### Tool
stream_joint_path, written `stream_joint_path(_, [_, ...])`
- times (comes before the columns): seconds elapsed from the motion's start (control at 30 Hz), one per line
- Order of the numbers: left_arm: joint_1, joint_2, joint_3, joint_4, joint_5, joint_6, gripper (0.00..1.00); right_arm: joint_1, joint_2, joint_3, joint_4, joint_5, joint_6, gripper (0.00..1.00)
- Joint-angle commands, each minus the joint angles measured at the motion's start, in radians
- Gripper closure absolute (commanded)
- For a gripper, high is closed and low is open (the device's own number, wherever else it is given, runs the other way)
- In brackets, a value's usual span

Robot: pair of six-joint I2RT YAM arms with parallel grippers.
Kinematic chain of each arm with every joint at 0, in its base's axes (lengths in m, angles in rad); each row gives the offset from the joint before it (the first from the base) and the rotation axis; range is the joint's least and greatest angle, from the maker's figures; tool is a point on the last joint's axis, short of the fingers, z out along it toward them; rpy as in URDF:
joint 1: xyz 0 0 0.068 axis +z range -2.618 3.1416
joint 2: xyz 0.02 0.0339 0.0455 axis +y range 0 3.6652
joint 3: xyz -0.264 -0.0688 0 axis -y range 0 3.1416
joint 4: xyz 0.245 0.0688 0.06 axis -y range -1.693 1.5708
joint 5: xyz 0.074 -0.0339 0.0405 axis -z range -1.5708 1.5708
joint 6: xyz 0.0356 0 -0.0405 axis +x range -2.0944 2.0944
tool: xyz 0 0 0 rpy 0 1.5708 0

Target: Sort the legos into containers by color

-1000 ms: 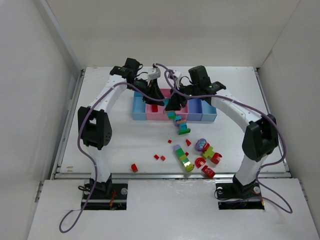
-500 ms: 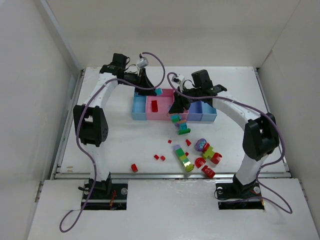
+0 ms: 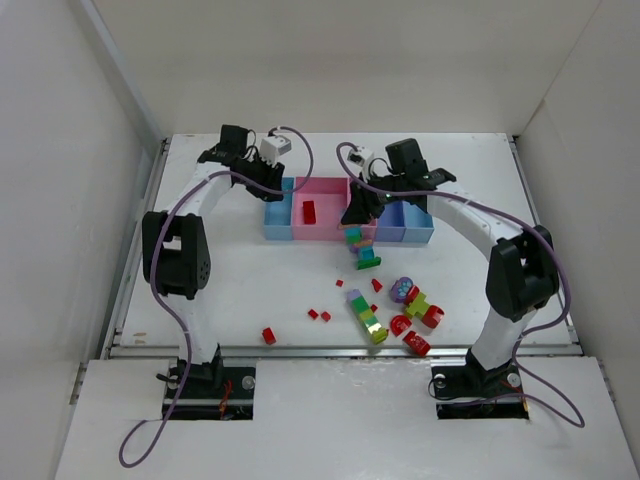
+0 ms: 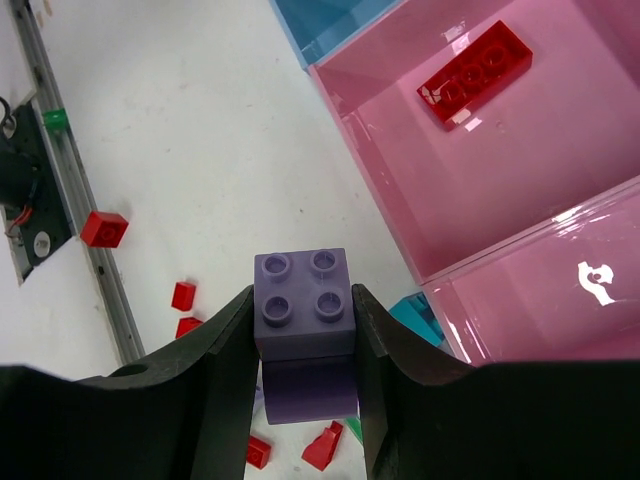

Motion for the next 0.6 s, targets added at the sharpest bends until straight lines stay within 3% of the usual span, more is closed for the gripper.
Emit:
stream_joint_path(0.0, [0.005,-0.066,-0.029,0.073,-0.145,-0.027,0.92,-0.007,-0.032,0.046,0.03,0.009,0.017,1.0])
stream_joint_path(0.17, [-0.017,-0.066,-0.047,0.073,-0.184,-0.027,0.77,-0.007,-0.032,0.046,0.021,0.009,0.017,1.0])
stream_joint_path(0.27, [-0.017,-0.066,-0.056,0.073,-0.184,-0.027,0.63,-0.007,-0.032,0.046,0.021,0.018,0.017,1.0])
stream_joint_path(0.3, [-0.017,-0.075,-0.056,0.073,-0.175,-0.027,0.51,-0.007,-0.043,0.046,0.021,0.027,0.017,1.0])
stream_joint_path(0.33, [-0.017,-0.075,-0.056,0.073,-0.175,-0.027,0.51,-0.007,-0.043,0.055,0.021,0.027,0.017,1.0])
stream_joint_path(0.37, [-0.017,-0.086,-0.056,0.073,-0.166,-0.016,0.29,-0.007,-0.043,0.055,0.021,0.027,0.017,1.0])
stream_joint_path(0.4, [-0.026,-0.086,-0.056,0.073,-0.166,-0.016,0.16,-0.007,-0.043,0.055,0.021,0.027,0.017,1.0])
stream_joint_path(0.57, [-0.026,-0.108,-0.056,0.054,-0.117,0.021,0.14,-0.007,-0.052,0.086,0.021,0.027,0.026,1.0])
